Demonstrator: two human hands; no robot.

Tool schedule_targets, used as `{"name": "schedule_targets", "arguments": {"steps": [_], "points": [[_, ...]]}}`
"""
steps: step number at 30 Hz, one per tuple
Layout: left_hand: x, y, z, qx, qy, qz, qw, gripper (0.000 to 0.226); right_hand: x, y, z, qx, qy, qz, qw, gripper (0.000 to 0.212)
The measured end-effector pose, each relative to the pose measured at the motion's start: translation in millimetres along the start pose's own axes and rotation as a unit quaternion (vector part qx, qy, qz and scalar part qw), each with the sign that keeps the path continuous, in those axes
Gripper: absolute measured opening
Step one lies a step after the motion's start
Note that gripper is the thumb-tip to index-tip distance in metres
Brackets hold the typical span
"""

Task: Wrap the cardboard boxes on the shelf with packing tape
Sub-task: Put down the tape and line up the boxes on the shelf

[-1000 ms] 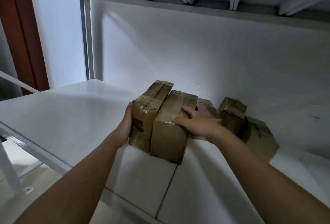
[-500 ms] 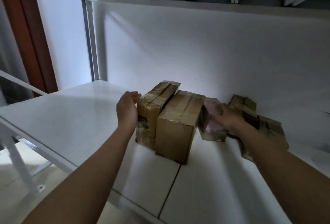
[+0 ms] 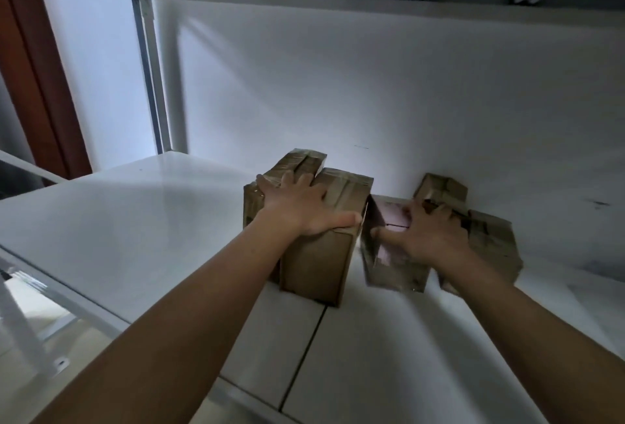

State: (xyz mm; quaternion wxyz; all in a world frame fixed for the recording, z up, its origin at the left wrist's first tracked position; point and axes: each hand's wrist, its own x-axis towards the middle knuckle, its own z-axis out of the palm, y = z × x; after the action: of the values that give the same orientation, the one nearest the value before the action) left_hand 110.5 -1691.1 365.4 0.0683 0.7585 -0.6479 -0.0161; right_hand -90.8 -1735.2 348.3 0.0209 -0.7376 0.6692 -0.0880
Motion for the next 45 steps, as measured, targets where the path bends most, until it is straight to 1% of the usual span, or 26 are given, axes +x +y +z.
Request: {"name": "schedule_targets", "arguments": {"steps": [3, 4, 5, 6, 7, 9, 10, 11, 12, 13, 15, 17, 18, 19, 21, 23, 24, 26, 28, 29, 30, 32, 35, 36, 40, 45], "points": [[-0.9, 1.0, -1.5, 0.013, -0.006, -0.005, 1.0, 0.103, -24.6, 4.4, -7.8, 0.059, -0.141, -0.045, 0.987, 0.102], [-2.5, 1.2, -2.8, 0.02, -0.007, -0.008, 1.0, 0.102, -24.6, 6.7, -12.6, 0.086, -0.171, -0.055, 0.98, 0.099], [-4.4, 2.1, -3.9, 0.031, -0.004, -0.011, 0.999, 0.1, -20.9, 9.8, -17.5, 0.107, -0.17, -0.065, 0.977, 0.09], [-6.7, 4.6, -4.9, 0.051, 0.01, -0.01, 0.999, 0.096, -13.4, 13.6, -21.7, 0.124, -0.132, -0.07, 0.981, 0.078], [-10.0, 8.9, -5.5, 0.077, 0.041, -0.002, 0.996, 0.09, -4.1, 19.4, -25.3, 0.131, -0.07, -0.062, 0.987, 0.067], [-19.2, 24.8, -4.5, 0.1, 0.143, 0.043, 0.984, 0.072, 17.2, 39.1, -26.9, 0.107, 0.068, 0.017, 0.992, 0.066], [-23.8, 35.4, -2.4, 0.076, 0.197, 0.079, 0.974, 0.062, 23.9, 53.2, -23.2, 0.096, 0.105, 0.075, 0.987, 0.071], [-27.1, 47.8, 1.1, 0.025, 0.234, 0.12, 0.964, 0.054, 26.6, 67.2, -17.7, 0.105, 0.108, 0.127, 0.98, 0.077], [-30.2, 60.7, 5.3, -0.044, 0.243, 0.157, 0.956, 0.05, 27.6, 80.1, -9.8, 0.121, 0.082, 0.161, 0.976, 0.082], [-30.2, 74.3, 11.4, -0.103, 0.223, 0.179, 0.953, 0.051, 27.5, 91.1, -0.5, 0.131, 0.051, 0.174, 0.975, 0.086], [-27.6, 97.2, 24.6, -0.153, 0.139, 0.184, 0.961, 0.061, 26.3, 106.6, 11.7, 0.135, 0.02, 0.173, 0.975, 0.089], [-20.8, 112.0, 39.9, -0.145, 0.044, 0.163, 0.975, 0.073, 23.9, 114.0, 6.5, 0.131, 0.008, 0.18, 0.975, 0.089], [-17.9, 117.2, 47.2, -0.13, 0.007, 0.147, 0.981, 0.082, 23.0, 117.8, -0.1, 0.122, -0.005, 0.187, 0.975, 0.089], [-14.4, 120.4, 54.1, -0.114, -0.009, 0.128, 0.985, 0.091, 23.2, 122.1, -6.9, 0.1, -0.02, 0.192, 0.976, 0.088], [-9.1, 126.6, 63.5, -0.098, 0.005, 0.084, 0.992, 0.099, 22.5, 133.9, -16.2, 0.021, -0.066, 0.184, 0.98, 0.089], [-6.2, 132.3, 66.8, -0.104, 0.023, 0.046, 0.993, 0.094, 19.4, 138.0, -19.9, -0.045, -0.103, 0.171, 0.979, 0.092], [-5.8, 133.9, 66.9, -0.106, 0.026, 0.04, 0.993, 0.089, 18.4, 135.3, -20.8, -0.064, -0.092, 0.166, 0.98, 0.092], [-7.1, 135.7, 67.7, -0.086, 0.033, 0.043, 0.995, 0.081, 20.5, 121.6, -21.0, -0.072, -0.023, 0.153, 0.985, 0.092], [-9.8, 135.3, 72.0, -0.06, 0.05, 0.046, 0.996, 0.078, 31.8, 102.6, -15.6, 0.001, 0.051, 0.093, 0.994, 0.084], [-10.5, 134.6, 73.8, -0.051, 0.056, 0.048, 0.996, 0.078, 40.0, 92.1, -11.9, 0.054, 0.071, 0.058, 0.994, 0.079], [-10.2, 133.8, 75.0, -0.045, 0.058, 0.05, 0.996, 0.079, 49.8, 82.4, -6.9, 0.107, 0.077, 0.036, 0.991, 0.076], [-8.3, 133.3, 77.4, -0.044, 0.058, 0.056, 0.996, 0.081, 71.4, 67.6, 4.5, 0.179, 0.059, 0.038, 0.981, 0.075], [-6.1, 134.0, 79.9, -0.043, 0.068, 0.057, 0.995, 0.08, 96.7, 61.3, 25.7, 0.203, -0.001, 0.084, 0.975, 0.078], [-5.5, 134.7, 81.3, -0.043, 0.074, 0.057, 0.995, 0.08, 101.6, 62.2, 32.0, 0.209, -0.001, 0.097, 0.973, 0.078], [-2.3, 134.0, 86.9, -0.021, 0.088, 0.052, 0.995, 0.08, 104.3, 60.7, 44.9, 0.24, 0.058, 0.112, 0.963, 0.069], [-3.8, 134.3, 84.7, 0.0, 0.087, 0.049, 0.995, 0.079, 75.9, 66.6, 40.1, 0.258, 0.08, 0.086, 0.959, 0.063]]}}
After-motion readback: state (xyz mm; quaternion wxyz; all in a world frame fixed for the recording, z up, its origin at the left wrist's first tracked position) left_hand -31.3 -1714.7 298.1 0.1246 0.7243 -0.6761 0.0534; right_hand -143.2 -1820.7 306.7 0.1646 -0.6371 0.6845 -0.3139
